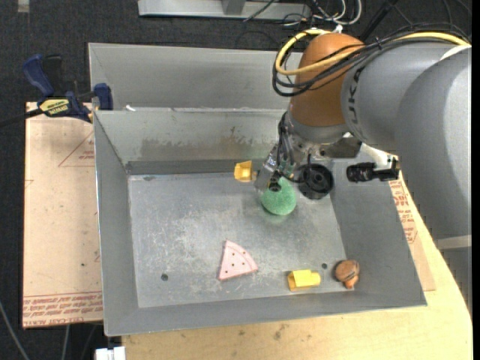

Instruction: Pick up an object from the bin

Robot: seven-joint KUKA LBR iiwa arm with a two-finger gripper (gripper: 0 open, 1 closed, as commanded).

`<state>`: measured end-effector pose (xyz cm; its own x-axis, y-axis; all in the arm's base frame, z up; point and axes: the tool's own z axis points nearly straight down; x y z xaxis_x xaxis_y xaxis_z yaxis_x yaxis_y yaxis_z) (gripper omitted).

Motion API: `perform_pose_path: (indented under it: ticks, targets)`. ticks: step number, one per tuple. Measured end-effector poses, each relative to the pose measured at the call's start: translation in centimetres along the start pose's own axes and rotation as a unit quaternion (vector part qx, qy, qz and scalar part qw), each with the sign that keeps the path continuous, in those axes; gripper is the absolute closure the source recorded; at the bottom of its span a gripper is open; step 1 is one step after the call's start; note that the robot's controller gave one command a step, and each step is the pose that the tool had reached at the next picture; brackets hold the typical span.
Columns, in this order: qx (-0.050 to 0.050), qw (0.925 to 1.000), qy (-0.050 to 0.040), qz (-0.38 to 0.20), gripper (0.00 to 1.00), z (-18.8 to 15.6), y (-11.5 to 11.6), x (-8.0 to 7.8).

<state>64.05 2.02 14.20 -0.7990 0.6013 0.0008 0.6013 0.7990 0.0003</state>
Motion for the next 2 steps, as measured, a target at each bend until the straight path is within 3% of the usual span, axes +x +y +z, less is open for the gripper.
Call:
perform_pose_path:
  ticks: [2]
  targets:
    - [-0.001, 1.0000, -0.0019, -0.001, 1.00, -1.35, 0.10, -0.10]
